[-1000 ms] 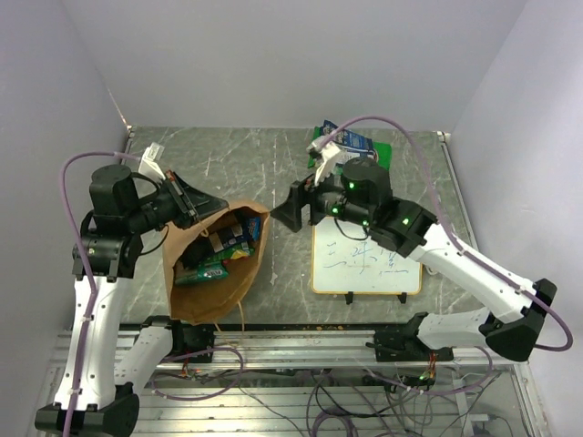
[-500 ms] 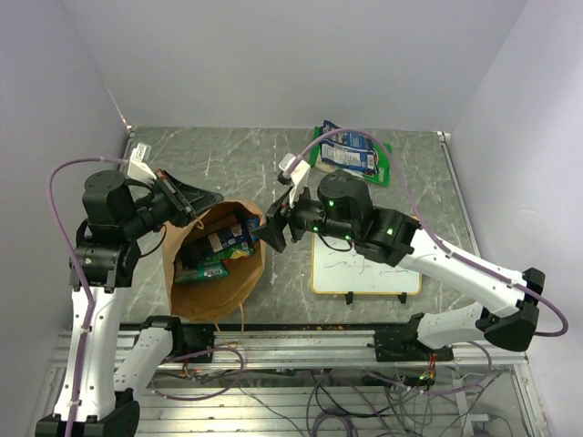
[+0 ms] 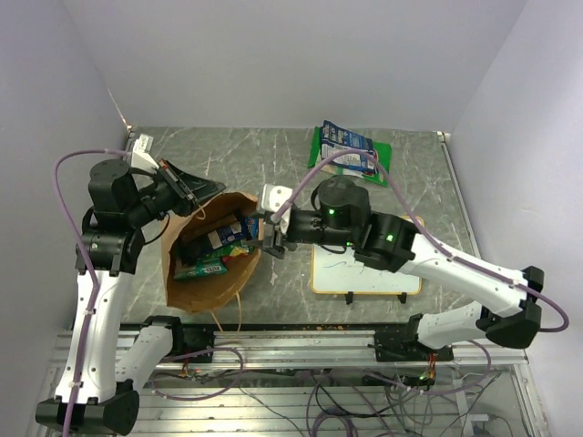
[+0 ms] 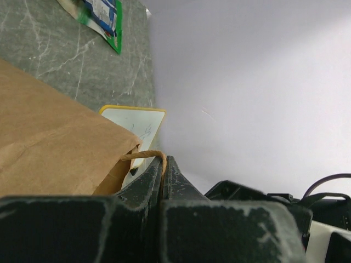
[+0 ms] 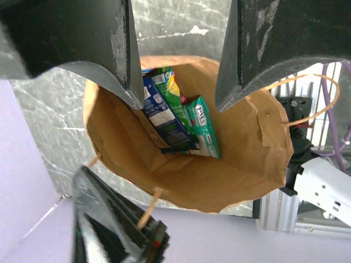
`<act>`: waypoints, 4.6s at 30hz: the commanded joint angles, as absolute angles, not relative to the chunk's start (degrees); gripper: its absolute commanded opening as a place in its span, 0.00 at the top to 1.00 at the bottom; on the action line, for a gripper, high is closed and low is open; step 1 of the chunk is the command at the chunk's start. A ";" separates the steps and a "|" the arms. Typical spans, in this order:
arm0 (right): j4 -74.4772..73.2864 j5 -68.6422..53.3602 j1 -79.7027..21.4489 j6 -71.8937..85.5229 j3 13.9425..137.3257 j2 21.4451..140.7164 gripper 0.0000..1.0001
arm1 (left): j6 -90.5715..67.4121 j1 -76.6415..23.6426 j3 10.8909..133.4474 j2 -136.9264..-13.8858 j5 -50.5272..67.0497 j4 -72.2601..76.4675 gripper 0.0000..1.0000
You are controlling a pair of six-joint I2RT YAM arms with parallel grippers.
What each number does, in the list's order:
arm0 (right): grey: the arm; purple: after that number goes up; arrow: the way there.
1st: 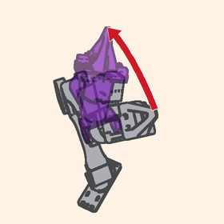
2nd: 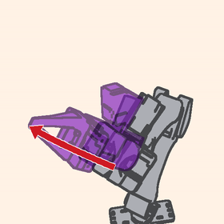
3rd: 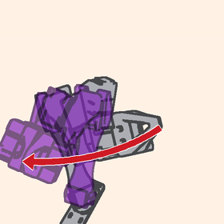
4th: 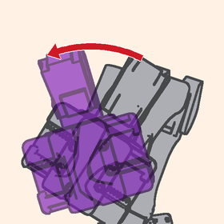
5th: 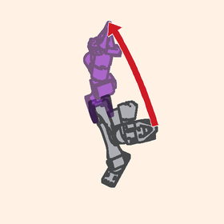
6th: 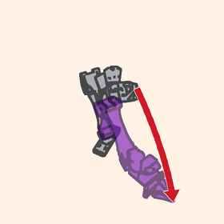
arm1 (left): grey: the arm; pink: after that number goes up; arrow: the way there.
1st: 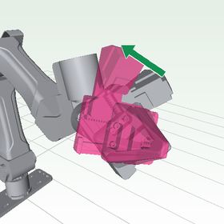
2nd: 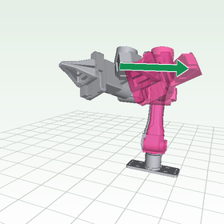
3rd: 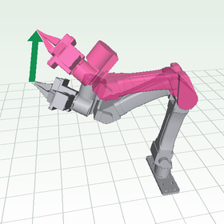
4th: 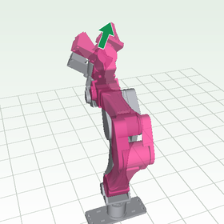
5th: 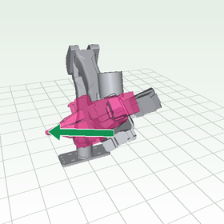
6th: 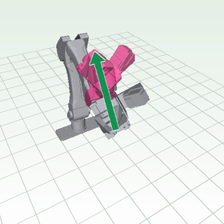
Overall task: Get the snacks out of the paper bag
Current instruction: Take out the snack from the paper bag.
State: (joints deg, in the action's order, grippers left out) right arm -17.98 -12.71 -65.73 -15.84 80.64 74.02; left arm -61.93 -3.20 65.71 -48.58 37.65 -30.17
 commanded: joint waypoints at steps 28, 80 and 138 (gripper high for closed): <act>-31.31 0.69 -64.97 -42.25 78.04 81.14 0.63 | -66.04 -3.60 60.62 -44.67 42.94 -17.77 0.93; -13.06 -10.31 -62.80 -70.83 83.59 111.00 0.58 | -49.97 -3.60 71.65 -50.31 41.92 -32.96 0.93; -18.16 -18.68 -63.37 -50.53 82.78 81.14 1.00 | -51.99 -3.60 73.94 -51.89 30.33 -38.27 0.93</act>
